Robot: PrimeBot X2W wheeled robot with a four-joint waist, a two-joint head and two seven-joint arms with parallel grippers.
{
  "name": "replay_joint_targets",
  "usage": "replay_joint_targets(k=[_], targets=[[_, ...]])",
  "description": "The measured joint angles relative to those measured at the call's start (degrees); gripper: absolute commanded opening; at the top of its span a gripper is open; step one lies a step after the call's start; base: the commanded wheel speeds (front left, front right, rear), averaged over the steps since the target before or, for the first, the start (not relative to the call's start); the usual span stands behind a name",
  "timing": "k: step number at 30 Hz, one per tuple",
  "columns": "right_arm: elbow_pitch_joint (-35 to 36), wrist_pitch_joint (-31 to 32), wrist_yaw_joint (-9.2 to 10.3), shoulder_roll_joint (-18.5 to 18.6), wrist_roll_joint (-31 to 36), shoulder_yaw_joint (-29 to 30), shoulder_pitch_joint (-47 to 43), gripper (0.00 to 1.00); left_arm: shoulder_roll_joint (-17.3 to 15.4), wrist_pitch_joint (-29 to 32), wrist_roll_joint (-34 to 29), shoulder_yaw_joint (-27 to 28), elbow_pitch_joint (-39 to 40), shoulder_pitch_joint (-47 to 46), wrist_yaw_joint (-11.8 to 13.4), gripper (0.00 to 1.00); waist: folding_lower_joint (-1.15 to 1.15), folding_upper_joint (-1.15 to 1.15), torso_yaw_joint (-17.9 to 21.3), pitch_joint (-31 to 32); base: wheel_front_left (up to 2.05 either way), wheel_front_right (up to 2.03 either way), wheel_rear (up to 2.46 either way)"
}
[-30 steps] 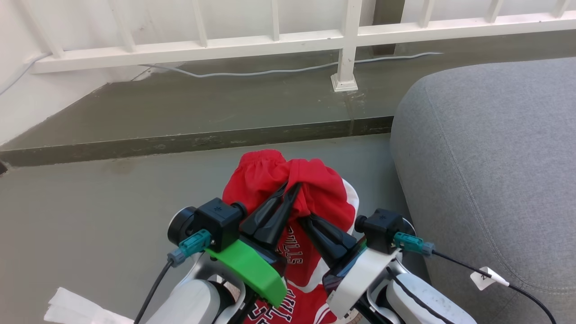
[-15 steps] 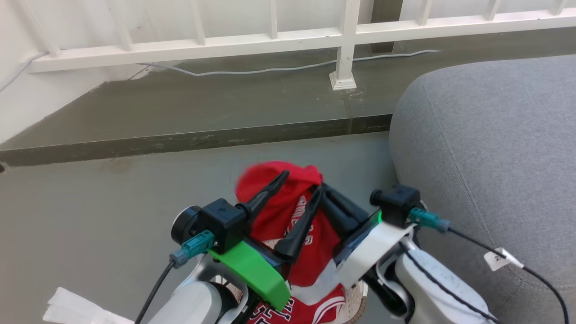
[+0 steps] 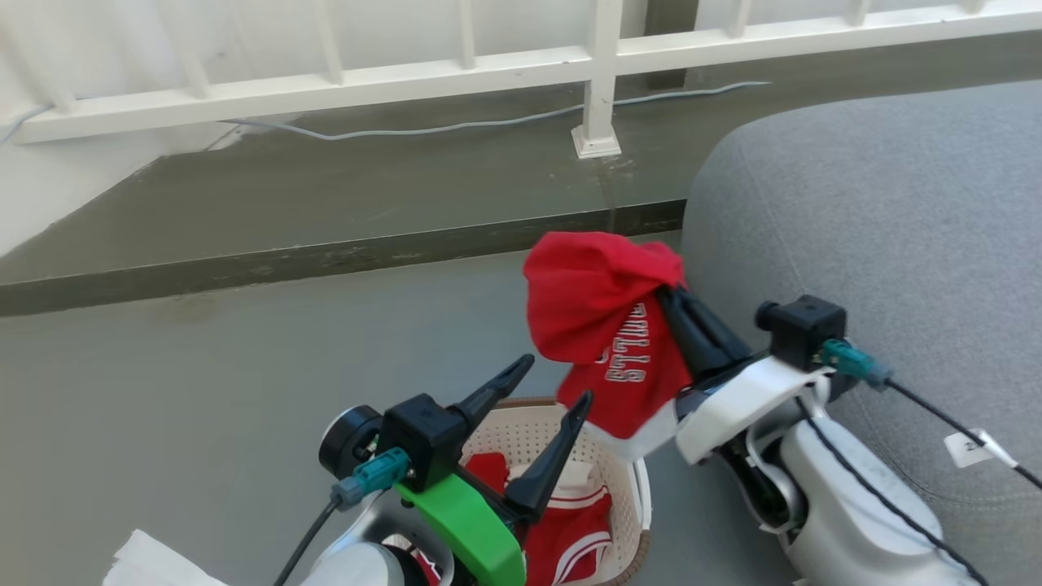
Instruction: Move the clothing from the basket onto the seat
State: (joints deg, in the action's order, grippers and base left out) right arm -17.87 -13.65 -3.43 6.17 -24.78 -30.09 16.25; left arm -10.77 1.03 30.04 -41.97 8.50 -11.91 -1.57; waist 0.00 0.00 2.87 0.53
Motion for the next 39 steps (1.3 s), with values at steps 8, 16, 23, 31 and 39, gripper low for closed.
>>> replay_joint_targets(k=[8, 16, 23, 31, 39], targets=[[-1.32, -0.02, 2.08, 2.86, -0.03, 4.3, 0.06, 0.0, -0.22, 1.31, -0.11, -1.71, 1.11, 0.86, -0.01, 1.0, 0.0, 0.0, 2.56, -0.83, 0.0, 0.0, 0.0], [-1.71, -0.51, 3.64, 4.44, -0.52, 8.02, 0.61, 0.0, -0.85, 2.32, -0.58, -2.01, 2.18, 1.02, 0.0, 1.0, 0.0, 0.0, 6.52, -2.8, 0.0, 0.0, 0.0], [-1.68, -0.52, 4.14, 4.65, -1.05, 10.26, 0.9, 0.0, -1.12, 3.04, -2.33, -2.23, 3.2, 1.0, 0.01, 1.0, 0.0, 0.0, 10.36, -4.89, 0.0, 0.0, 0.0], [-0.97, -0.53, 4.63, 4.65, -1.94, 14.12, 1.07, 0.0, -1.38, 4.5, -3.2, -2.36, 3.63, 0.46, 0.02, 1.0, 0.0, 0.0, 14.81, -7.72, 0.0, 0.0, 0.0], [-0.37, -0.55, 5.57, 5.14, -2.31, 19.02, 3.46, 0.0, -1.37, 5.76, -3.66, -2.7, 4.39, -1.65, 0.02, 1.0, 0.0, 0.0, 17.33, -11.42, 0.0, 0.0, 0.0]])
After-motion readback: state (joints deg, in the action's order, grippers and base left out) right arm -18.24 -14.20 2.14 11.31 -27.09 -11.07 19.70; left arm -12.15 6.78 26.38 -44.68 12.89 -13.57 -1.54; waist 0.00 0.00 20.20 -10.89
